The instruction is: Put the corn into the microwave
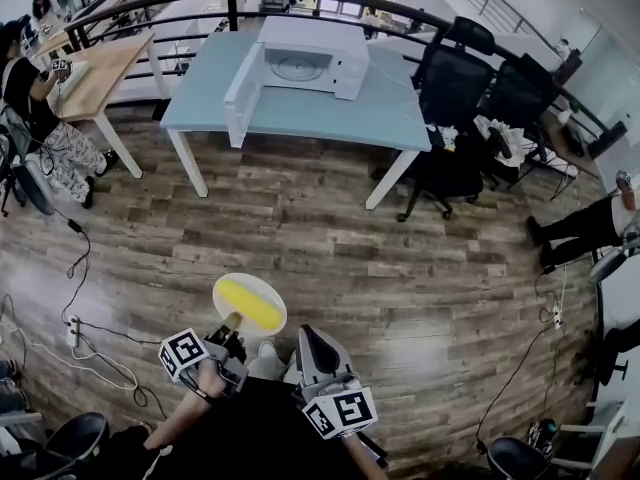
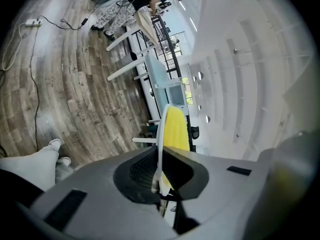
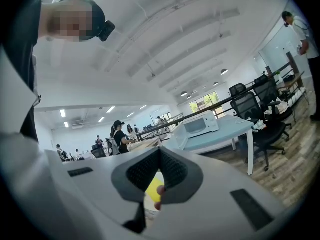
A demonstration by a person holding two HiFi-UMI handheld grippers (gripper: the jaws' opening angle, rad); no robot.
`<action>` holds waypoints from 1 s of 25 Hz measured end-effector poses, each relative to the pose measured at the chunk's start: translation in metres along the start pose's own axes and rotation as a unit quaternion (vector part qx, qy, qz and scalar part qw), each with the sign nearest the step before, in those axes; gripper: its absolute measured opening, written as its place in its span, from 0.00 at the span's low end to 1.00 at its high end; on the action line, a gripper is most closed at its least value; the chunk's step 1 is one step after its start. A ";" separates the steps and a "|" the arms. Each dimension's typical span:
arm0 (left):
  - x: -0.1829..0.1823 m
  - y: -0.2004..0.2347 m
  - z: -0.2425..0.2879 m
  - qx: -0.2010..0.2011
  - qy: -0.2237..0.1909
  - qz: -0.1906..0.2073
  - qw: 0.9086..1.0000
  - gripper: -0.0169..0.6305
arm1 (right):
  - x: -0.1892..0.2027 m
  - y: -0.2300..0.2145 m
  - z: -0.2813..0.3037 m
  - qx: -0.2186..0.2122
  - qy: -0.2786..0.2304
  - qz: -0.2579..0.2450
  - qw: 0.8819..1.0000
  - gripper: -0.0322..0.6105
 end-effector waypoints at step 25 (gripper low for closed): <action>-0.047 -0.006 0.040 -0.001 -0.002 0.018 1.000 0.06 | 0.009 0.002 0.052 0.002 -0.019 -0.014 1.000 0.06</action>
Point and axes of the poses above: the fingertips, and each gripper's own axes: z forward along the fingers, y to its left, x out of its underside, the point moved 7 cm from there along -z, backward along the fingers, and after that the axes turned 14 degrees about -y, right-handed, at the moved point
